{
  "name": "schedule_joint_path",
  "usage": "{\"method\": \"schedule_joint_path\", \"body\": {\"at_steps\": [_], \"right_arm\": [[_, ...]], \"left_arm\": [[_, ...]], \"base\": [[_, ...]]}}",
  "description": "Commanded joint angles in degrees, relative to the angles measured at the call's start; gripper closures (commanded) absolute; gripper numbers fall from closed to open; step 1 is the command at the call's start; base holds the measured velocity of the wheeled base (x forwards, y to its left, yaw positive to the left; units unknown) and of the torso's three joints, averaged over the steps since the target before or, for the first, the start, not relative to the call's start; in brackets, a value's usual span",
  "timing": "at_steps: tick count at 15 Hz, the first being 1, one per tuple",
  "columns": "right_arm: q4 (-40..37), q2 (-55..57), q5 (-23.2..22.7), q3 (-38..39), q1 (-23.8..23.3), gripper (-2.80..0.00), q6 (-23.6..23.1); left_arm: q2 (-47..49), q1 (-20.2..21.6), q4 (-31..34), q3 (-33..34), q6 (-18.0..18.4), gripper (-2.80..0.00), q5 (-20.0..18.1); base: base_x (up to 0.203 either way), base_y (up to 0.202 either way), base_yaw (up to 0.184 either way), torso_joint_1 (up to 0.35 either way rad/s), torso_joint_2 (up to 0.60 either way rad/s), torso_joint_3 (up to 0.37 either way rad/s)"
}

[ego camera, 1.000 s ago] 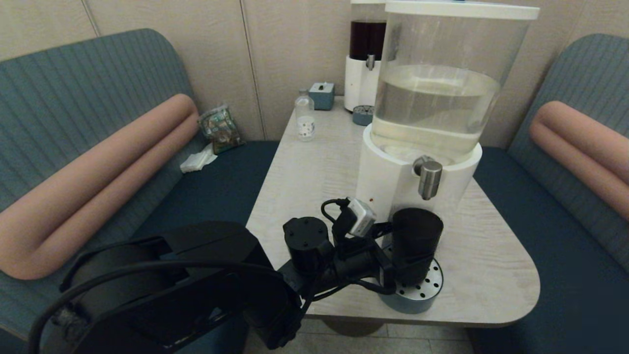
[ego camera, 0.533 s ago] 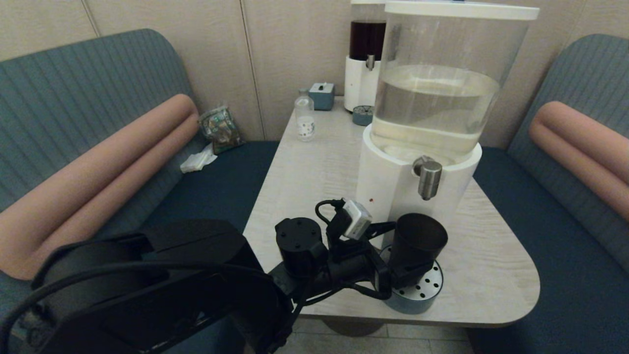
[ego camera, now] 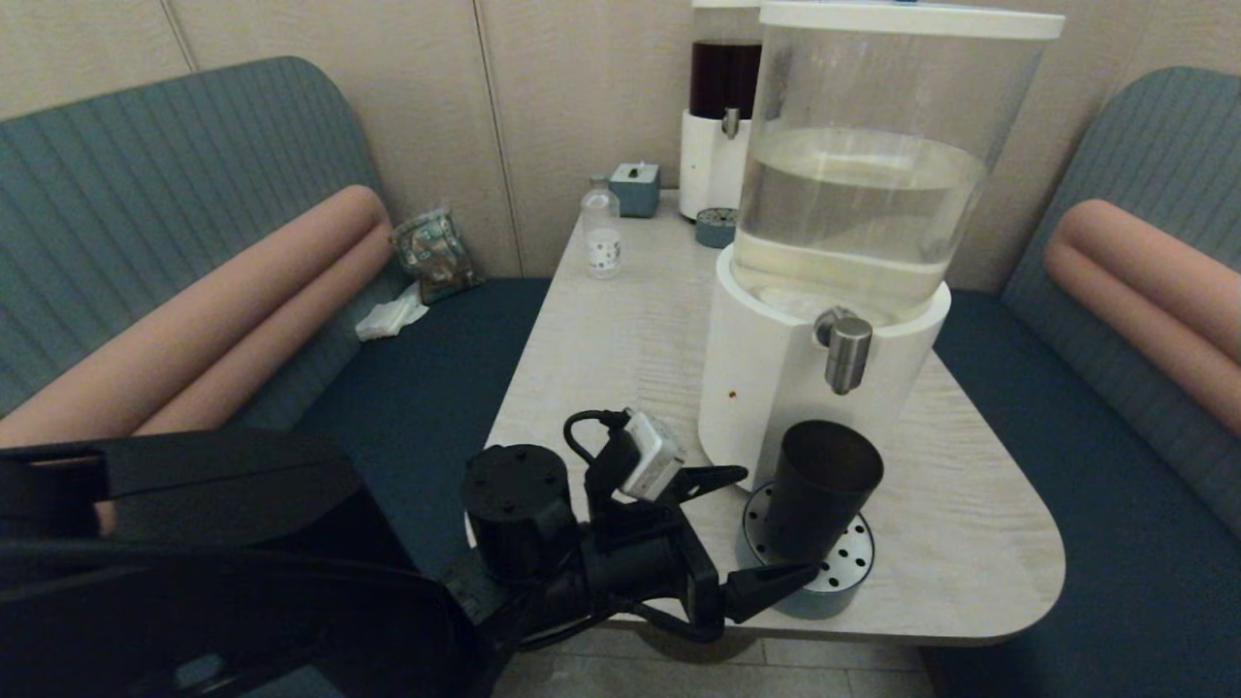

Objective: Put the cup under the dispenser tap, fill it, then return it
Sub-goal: Place it under the water dispenser, then turn on the faucet

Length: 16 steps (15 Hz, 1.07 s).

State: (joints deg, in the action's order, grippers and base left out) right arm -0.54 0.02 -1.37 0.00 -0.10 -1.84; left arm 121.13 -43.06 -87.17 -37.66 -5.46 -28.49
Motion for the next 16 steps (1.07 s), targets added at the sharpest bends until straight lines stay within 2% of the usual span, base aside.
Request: {"method": "schedule_joint_path", "body": {"at_steps": [1, 3, 4, 6, 8, 13, 16], "right_arm": [[0.01, -0.02, -0.04, 0.05, 0.01, 0.00, -0.04], [0.01, -0.02, -0.04, 0.00, 0.01, 0.00, 0.00], [0.01, -0.02, -0.04, 0.00, 0.01, 0.00, -0.01], [-0.06, -0.02, -0.04, 0.09, 0.01, 0.00, -0.09], [0.01, -0.02, -0.04, 0.00, 0.01, 0.00, -0.09], [0.01, -0.02, -0.04, 0.00, 0.01, 0.00, -0.09], [0.01, -0.02, -0.04, 0.00, 0.01, 0.00, 0.00]], "left_arm": [[-7.92, -0.01, -0.47, 5.00, -0.20, -2.80, -0.16], [-15.96, 0.07, -0.26, 9.19, -0.53, -2.80, 0.25], [-21.64, 0.15, -0.13, 11.96, -0.91, 0.00, 1.75], [-31.92, 0.57, 0.07, 17.10, -2.08, 0.00, 6.37], [-42.77, 3.01, 0.33, 22.05, -3.51, 0.00, 10.65], [-66.46, 16.44, 3.76, 31.70, -6.21, 0.00, 16.76], [-77.27, 24.72, 10.81, 34.66, -7.02, 0.00, 20.27]], "base": [[0.000, 0.000, 0.000, 0.000, 0.00, 0.000], [0.000, 0.000, 0.000, 0.000, 0.00, 0.000], [0.000, 0.000, 0.000, 0.000, 0.00, 0.000], [0.000, 0.000, 0.000, 0.000, 0.00, 0.000], [0.000, 0.000, 0.000, 0.000, 0.00, 0.000], [0.000, 0.000, 0.000, 0.000, 0.00, 0.000], [0.000, 0.000, 0.000, 0.000, 0.00, 0.000]]}}
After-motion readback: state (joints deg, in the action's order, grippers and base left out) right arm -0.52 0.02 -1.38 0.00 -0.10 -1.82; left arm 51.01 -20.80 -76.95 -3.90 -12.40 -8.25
